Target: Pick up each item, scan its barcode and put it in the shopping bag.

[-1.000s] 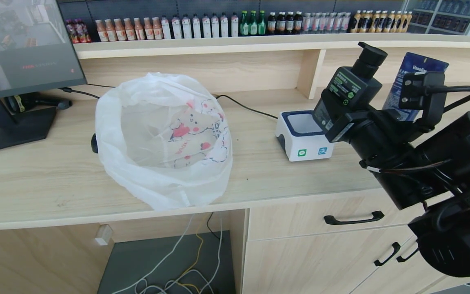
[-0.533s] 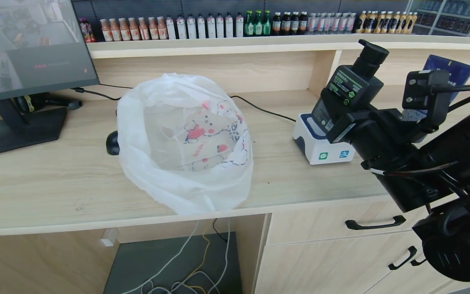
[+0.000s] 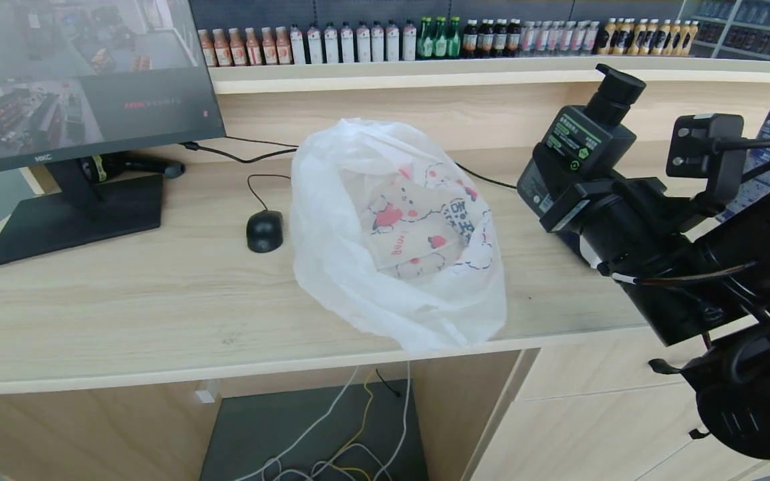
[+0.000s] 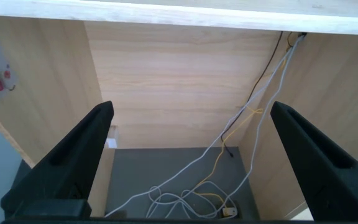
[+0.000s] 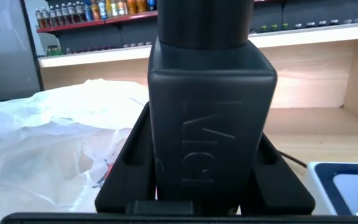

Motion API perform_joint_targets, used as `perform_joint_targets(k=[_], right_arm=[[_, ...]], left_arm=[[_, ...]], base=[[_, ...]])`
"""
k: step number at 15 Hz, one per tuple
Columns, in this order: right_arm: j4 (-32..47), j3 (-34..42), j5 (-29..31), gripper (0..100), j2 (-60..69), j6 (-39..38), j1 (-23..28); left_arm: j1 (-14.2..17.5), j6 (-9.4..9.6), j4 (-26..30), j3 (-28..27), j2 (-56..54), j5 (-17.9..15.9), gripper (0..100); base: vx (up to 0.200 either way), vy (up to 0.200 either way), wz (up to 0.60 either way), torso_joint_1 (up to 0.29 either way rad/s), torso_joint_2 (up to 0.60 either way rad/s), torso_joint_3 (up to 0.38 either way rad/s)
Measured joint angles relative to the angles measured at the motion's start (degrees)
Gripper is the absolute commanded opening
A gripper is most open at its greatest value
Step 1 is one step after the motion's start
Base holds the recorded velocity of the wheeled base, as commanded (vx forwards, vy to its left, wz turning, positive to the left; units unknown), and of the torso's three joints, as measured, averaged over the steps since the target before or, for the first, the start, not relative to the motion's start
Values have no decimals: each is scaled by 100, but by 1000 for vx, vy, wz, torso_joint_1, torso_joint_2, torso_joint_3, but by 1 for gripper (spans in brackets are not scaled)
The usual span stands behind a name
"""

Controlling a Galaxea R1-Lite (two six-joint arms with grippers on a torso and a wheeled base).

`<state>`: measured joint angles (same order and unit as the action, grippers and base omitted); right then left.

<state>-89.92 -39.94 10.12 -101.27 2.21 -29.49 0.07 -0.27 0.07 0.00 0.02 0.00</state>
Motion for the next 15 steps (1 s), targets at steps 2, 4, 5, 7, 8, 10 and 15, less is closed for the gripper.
perform_joint_targets(k=[2, 4, 5, 7, 8, 10, 15], right_arm=[[-5, -9, -5, 0, 2, 2, -2], [6, -13, -16, 0, 2, 6, -41], [1, -17, -11, 0, 2, 4, -49], [-10, -30, -11, 0, 0, 6, -185], [4, -35, -13, 0, -5, 13, -251], [-10, -5, -9, 0, 0, 41, -479], [-5, -105, 13, 0, -44, 499, -894]], left_arm=[[0, 0, -2, 0, 0, 0, 100], [-2, 2, 4, 0, 0, 0, 100], [2, 2, 2, 0, 0, 0, 100], [2, 2, 0, 0, 0, 0, 100], [-5, 2, 4, 0, 0, 0, 100], [2, 6, 0, 0, 0, 0, 100], [2, 27, -2, 0, 0, -2, 100]], base=[[0, 0, 0, 0, 0, 0], [0, 0, 0, 0, 0, 0], [0, 0, 0, 0, 0, 0], [0, 0, 0, 0, 0, 0], [0, 0, 0, 0, 0, 0], [0, 0, 0, 0, 0, 0], [0, 0, 0, 0, 0, 0]])
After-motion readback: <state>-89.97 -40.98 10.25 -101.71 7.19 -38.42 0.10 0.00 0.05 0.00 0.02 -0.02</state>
